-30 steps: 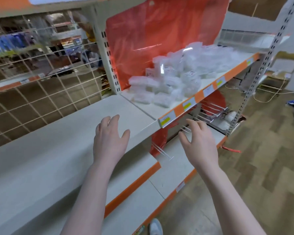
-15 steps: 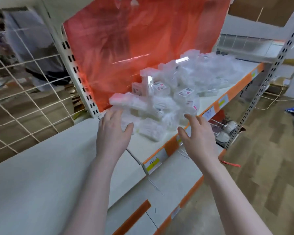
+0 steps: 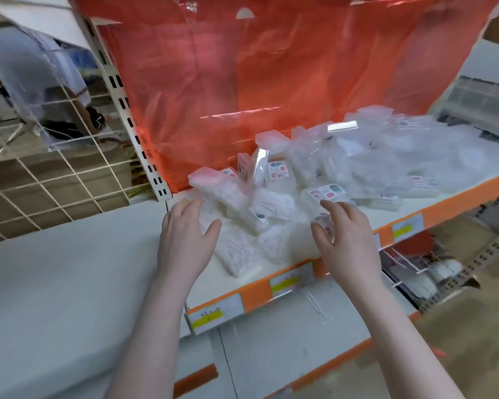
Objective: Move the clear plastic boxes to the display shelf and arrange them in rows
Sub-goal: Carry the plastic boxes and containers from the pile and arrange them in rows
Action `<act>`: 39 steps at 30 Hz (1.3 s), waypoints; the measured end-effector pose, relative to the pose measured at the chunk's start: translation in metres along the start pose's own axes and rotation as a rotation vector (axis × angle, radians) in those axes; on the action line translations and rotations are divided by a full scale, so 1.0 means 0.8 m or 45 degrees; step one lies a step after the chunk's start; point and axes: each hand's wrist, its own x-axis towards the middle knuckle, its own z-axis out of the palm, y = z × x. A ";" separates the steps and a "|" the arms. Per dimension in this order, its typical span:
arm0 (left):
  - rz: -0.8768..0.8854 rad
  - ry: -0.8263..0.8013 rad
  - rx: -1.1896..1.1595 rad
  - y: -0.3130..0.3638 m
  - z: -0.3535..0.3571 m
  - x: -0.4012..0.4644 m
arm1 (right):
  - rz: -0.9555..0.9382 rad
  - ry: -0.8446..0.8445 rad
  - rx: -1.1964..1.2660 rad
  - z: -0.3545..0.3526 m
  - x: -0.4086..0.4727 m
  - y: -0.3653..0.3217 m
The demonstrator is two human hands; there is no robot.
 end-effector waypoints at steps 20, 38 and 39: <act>-0.253 0.120 0.056 0.081 0.034 -0.058 | -0.445 -0.518 0.155 -0.029 0.042 0.091; -0.340 0.122 0.034 0.046 0.025 -0.055 | -0.585 -0.805 0.113 -0.007 0.059 0.073; -0.338 0.122 0.033 0.045 0.025 -0.054 | -0.622 -0.789 0.109 -0.006 0.057 0.071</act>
